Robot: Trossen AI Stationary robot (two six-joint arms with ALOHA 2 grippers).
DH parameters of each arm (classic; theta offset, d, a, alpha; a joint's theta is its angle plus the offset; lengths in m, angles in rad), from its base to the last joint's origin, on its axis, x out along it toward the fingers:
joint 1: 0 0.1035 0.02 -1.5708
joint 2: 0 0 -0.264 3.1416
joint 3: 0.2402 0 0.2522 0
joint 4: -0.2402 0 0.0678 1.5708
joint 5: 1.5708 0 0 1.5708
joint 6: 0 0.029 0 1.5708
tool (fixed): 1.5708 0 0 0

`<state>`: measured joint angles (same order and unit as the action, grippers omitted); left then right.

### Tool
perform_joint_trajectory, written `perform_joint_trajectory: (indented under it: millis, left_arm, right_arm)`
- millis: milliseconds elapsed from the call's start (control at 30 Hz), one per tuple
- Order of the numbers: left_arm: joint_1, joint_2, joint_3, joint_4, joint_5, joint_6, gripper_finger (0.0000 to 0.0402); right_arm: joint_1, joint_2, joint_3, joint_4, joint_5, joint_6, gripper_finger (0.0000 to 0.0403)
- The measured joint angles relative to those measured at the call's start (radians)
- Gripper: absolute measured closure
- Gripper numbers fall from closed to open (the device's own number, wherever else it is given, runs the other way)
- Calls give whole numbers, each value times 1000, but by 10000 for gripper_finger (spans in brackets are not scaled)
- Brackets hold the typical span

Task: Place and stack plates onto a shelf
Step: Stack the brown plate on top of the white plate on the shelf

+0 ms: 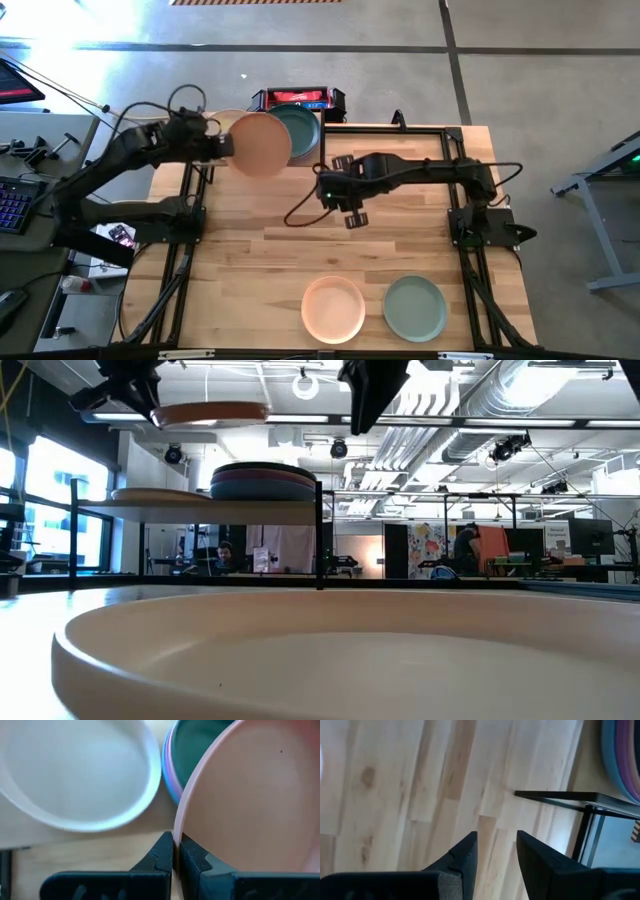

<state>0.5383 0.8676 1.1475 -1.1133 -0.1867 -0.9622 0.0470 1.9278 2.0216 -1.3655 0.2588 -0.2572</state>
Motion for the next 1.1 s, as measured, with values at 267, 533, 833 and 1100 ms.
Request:
perform_joint_trajectory:
  millis: [267,533,833,1100]
  left_arm:
    - [146,58,188,-174,-35,73,401]
    - [307,103,293,-323,-148,83,399]
    - [419,199,293,-362,-188,128,398]
    - [444,309,293,-381,-174,145,397]
  right_arm:
    - [-67,0,0,0,-8,-67,290]
    - [-131,0,0,0,-100,-85,290]
    - [-172,0,0,-21,-129,-127,290]
    - [-178,0,0,-34,-132,-145,290]
